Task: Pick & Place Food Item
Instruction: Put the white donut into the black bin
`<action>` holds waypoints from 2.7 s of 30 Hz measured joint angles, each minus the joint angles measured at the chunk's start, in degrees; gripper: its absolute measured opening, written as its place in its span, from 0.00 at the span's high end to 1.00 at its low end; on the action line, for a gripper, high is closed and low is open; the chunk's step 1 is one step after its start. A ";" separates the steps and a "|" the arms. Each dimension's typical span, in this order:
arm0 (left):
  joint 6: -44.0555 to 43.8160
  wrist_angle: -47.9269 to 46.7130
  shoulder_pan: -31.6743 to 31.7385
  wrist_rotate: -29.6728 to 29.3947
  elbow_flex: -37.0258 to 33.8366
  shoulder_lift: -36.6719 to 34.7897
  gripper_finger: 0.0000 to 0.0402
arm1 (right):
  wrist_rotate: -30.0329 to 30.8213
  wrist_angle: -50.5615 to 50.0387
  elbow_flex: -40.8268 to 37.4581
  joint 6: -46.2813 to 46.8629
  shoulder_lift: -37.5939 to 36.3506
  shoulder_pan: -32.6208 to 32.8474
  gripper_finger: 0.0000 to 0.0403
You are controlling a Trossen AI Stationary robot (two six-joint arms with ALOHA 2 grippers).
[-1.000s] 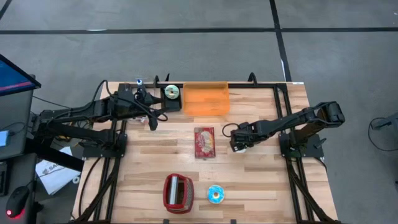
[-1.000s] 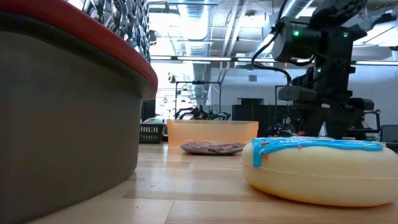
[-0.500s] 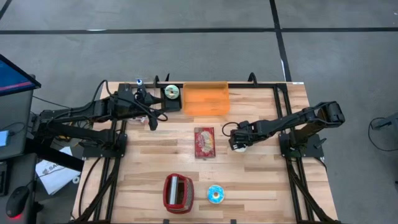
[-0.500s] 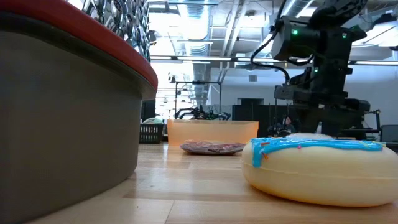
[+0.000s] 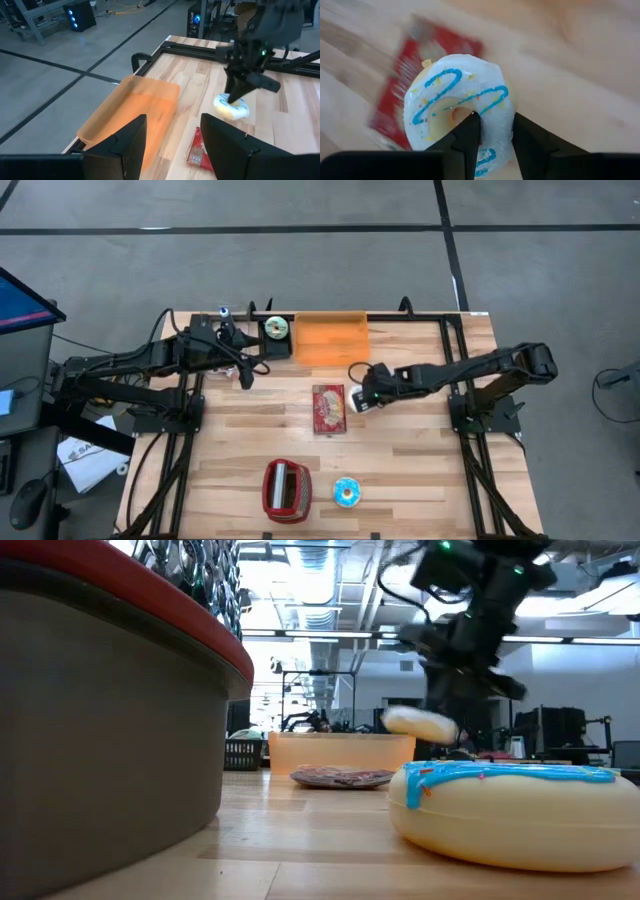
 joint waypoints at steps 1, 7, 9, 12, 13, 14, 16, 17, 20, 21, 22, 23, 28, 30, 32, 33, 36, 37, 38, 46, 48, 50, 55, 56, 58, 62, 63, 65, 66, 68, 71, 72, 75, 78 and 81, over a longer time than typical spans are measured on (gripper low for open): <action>-0.01 -0.23 0.00 -0.01 0.00 -0.16 0.55 | 0.47 0.18 1.07 -1.29 0.00 -0.48 0.75; -0.86 -3.04 -0.02 -4.93 0.04 -1.14 0.55 | 1.52 1.87 8.46 -12.15 0.04 -5.16 0.75; -0.99 -6.48 0.00 -8.47 0.04 -1.85 0.55 | 1.67 2.35 10.79 -16.28 0.05 -7.58 0.75; -2.48 -11.23 0.00 -13.86 0.04 -2.77 0.55 | 1.26 2.74 14.56 -22.41 0.93 -11.78 0.75; -3.62 -12.64 0.00 -15.59 0.04 -3.04 0.55 | 0.55 2.68 15.67 -24.51 1.09 -13.41 0.75; -4.83 -14.08 0.00 -16.89 0.04 -3.33 0.55 | -0.19 2.94 16.69 -26.60 1.19 -14.87 0.75; -7.24 -16.66 0.00 -18.78 0.04 -3.80 0.55 | -1.65 5.71 19.18 -29.86 2.91 -17.34 0.75; -8.44 -17.72 0.00 -19.17 0.02 -4.03 0.55 | -2.98 5.40 20.37 -31.48 3.79 -18.68 0.75; -11.78 -20.40 0.00 -19.79 0.02 -4.23 0.55 | -7.08 5.36 26.03 -36.36 8.79 -21.25 0.75; -12.73 -21.51 0.00 -19.83 -0.02 -4.21 0.55 | -8.11 4.62 28.08 -38.12 10.63 -21.78 0.75; -13.24 -21.94 0.00 -19.94 -0.02 -4.24 0.55 | -9.11 4.04 30.48 -39.83 12.73 -22.13 0.75; -13.96 -22.27 0.00 -19.96 -0.02 -4.32 0.55 | -9.67 3.96 33.10 -41.31 15.12 -22.34 0.75; -14.53 -23.60 0.00 -20.84 -0.02 -4.43 0.55 | -12.41 2.03 47.24 -47.66 27.25 -22.56 0.75; -14.48 -23.60 0.00 -20.96 -0.02 -4.43 0.55 | -13.30 0.03 53.30 -50.13 31.99 -22.56 0.75; -14.50 -24.27 0.00 -21.55 -0.02 -4.41 0.55 | -14.30 -1.76 59.66 -52.23 37.16 -22.56 0.75; -14.52 -24.78 0.00 -21.85 -0.02 -4.41 0.55 | -14.90 -3.59 62.76 -53.27 39.58 -22.56 0.75; -15.26 -25.92 0.00 -22.36 -0.02 -4.41 0.55 | -15.40 -7.62 72.05 -55.99 46.04 -22.53 0.75; -15.73 -26.03 0.00 -22.40 -0.02 -4.41 0.55 | -15.38 -9.16 74.88 -56.88 47.86 -22.52 0.75; -15.94 -26.08 0.00 -22.46 -0.02 -4.41 0.55 | -15.40 -10.08 77.53 -57.45 49.57 -22.52 0.75; -16.03 -26.12 0.00 -22.48 -0.02 -4.41 0.55 | -14.14 -6.22 83.53 -58.63 56.46 -21.60 0.75; -16.03 -26.12 0.00 -22.49 -0.02 -4.41 0.55 | -13.10 -6.03 83.50 -58.84 56.89 -21.32 0.75; -16.07 -26.08 0.00 -22.50 -0.02 -4.41 0.55 | -11.69 -5.36 83.46 -59.71 57.39 -21.14 0.75; -16.38 -25.89 0.00 -22.50 -0.02 -4.39 0.55 | -7.35 -4.37 83.38 -61.04 57.37 -21.00 0.75; -16.75 -25.87 0.00 -22.50 -0.02 -4.39 0.55 | -6.81 -4.16 83.30 -61.15 57.37 -21.03 0.75; -17.23 -25.86 0.00 -22.49 -0.02 -4.39 0.55 | -6.15 -3.47 83.24 -61.17 57.37 -21.05 0.75; -17.52 -25.82 0.00 -22.49 -0.02 -4.39 0.55 | -6.02 -2.24 83.27 -61.38 57.36 -21.00 0.75; -17.54 -25.79 0.00 -22.50 -0.02 -4.39 0.55 | -5.72 -1.90 83.28 -61.73 57.81 -20.86 0.75; -17.73 -25.74 0.00 -22.06 -0.02 -4.39 0.55 | -4.67 -2.28 83.29 -62.40 58.53 -20.58 0.75; -17.76 -25.57 0.00 -21.52 -0.02 -4.39 0.55 | -4.30 -3.16 83.22 -62.70 59.13 -20.33 0.75; -18.01 -25.33 0.00 -20.64 -0.02 -4.39 0.55 | -4.12 -3.20 83.24 -62.94 60.25 -19.73 0.75; -19.22 -25.36 0.00 -19.71 -0.02 -4.39 0.55 | -1.91 -3.12 83.21 -62.99 61.20 -18.71 0.75; -19.36 -25.38 0.00 -19.60 -0.02 -4.39 0.55 | -0.66 -3.37 83.21 -63.14 61.26 -18.45 0.75; -19.46 -25.36 -0.02 -18.98 -0.02 -4.39 0.55 | 2.56 -2.40 83.22 -64.80 61.45 -17.80 0.75; -19.48 -25.21 -0.01 -18.06 -0.02 -4.39 0.55 | 6.44 -0.90 83.25 -66.11 61.85 -17.49 0.76; -20.37 -25.20 -0.02 -17.28 -0.02 -4.39 0.55 | 7.36 -0.01 83.24 -65.99 61.94 -17.71 0.77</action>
